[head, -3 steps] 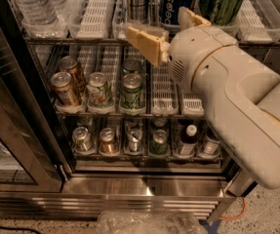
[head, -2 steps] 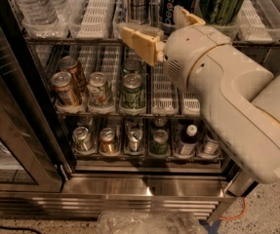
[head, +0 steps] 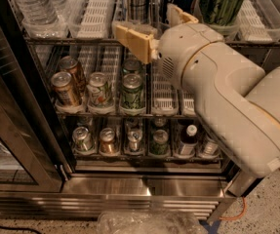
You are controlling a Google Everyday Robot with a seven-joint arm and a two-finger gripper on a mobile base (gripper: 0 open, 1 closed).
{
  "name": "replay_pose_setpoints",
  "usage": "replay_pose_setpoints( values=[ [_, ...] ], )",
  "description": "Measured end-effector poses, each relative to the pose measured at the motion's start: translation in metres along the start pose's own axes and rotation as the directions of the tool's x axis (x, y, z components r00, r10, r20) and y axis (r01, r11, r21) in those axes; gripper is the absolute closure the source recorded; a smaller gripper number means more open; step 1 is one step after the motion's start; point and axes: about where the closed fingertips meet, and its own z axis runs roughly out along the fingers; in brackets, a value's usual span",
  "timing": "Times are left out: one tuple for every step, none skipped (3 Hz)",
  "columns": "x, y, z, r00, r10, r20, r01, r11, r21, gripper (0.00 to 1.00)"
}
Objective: Pick redbull can from top shelf of fridge
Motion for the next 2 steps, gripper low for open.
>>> replay_pose_setpoints(
  values=[
    [-0.0069, -0.0087, 0.0002, 1.0, -0.002, 0.008, 0.002, 0.9999, 0.015, 0.21],
    [-0.0071, -0.0107, 0.0036, 1.0, -0.009, 0.007, 0.009, 0.9999, 0.014, 0.2]
  ],
)
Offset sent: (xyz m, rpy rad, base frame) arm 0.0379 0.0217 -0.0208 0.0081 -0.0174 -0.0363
